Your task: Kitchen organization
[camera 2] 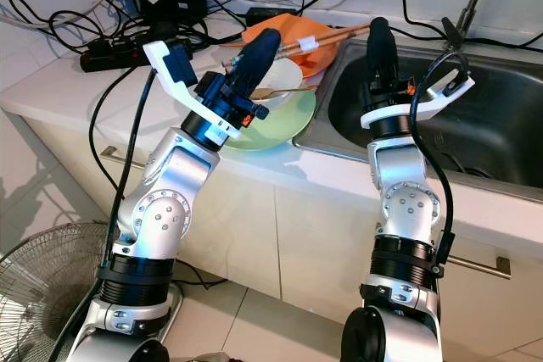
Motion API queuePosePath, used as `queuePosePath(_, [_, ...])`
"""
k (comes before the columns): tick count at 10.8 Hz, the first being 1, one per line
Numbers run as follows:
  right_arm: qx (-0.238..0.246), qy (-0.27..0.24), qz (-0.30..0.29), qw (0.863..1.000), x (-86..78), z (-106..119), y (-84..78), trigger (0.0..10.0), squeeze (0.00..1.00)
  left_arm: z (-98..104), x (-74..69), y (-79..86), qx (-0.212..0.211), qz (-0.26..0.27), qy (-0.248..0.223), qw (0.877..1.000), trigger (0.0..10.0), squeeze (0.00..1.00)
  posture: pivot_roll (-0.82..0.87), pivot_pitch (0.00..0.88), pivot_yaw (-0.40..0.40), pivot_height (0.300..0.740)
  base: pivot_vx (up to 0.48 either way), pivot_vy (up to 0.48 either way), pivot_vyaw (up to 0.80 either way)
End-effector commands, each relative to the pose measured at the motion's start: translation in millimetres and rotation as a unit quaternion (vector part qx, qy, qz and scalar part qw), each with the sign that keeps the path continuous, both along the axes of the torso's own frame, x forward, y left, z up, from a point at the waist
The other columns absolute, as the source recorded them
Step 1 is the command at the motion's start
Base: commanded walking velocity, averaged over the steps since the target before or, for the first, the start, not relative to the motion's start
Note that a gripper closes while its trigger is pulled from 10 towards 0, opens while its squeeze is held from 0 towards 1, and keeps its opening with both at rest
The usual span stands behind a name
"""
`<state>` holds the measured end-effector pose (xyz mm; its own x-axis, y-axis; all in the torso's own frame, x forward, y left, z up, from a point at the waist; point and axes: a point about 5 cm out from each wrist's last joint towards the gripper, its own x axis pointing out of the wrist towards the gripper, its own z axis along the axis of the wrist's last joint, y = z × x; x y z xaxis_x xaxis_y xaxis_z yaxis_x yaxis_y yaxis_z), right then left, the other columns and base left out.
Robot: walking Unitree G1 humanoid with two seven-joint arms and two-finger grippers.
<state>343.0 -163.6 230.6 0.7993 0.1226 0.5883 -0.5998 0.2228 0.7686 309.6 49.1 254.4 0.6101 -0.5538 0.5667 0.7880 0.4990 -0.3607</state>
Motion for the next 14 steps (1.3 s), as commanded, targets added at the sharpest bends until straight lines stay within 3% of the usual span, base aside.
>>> queuePosePath(1, [-0.008,-0.002,0.005,1.0,-0.1,0,4.1,10.0,0.0,7,-3.0,-0.9,-0.004,-0.009,-0.016,1.0,10.0,0.0,0.06,0.0,0.069,0.74,0.0,0.0,0.0])
queuePosePath(10, [-0.006,0.003,-0.001,1.0,1.5,1,5.6,10.0,0.0,-6,-6.9,-6.7,0.016,-0.049,0.008,0.999,10.0,0.0,0.07,0.0,0.07,0.74,0.0,0.0,0.0])
queuePosePath(11, [-0.007,0.004,-0.006,1.0,2.1,1,4.5,7.4,0.0,-10,-6.4,-6.9,0.019,-0.05,0.015,0.998,10.0,0.0,0.07,0.0,0.069,0.74,0.0,0.0,0.0])
queuePosePath(12, [-0.008,0.007,-0.012,1.0,2.6,1,3.5,1.3,0.0,-12,-5.8,-6.6,0.02,-0.047,0.019,0.999,10.0,0.0,0.06,0.0,0.07,0.74,0.0,0.0,0.0])
queuePosePath(13, [-0.005,0.01,-0.016,1.0,2.9,1,2.2,0.0,0.0,-13,-5.3,-5.8,0.02,-0.043,0.021,0.999,10.0,0.0,0.06,0.0,0.07,0.74,0.0,0.0,0.0])
queuePosePath(14, [-0.003,0.011,-0.016,1.0,2.9,0,1.8,0.0,0.0,-13,-4.7,-5.1,0.019,-0.041,0.022,0.999,10.0,0.0,0.07,0.0,0.069,0.74,0.0,0.0,0.0])
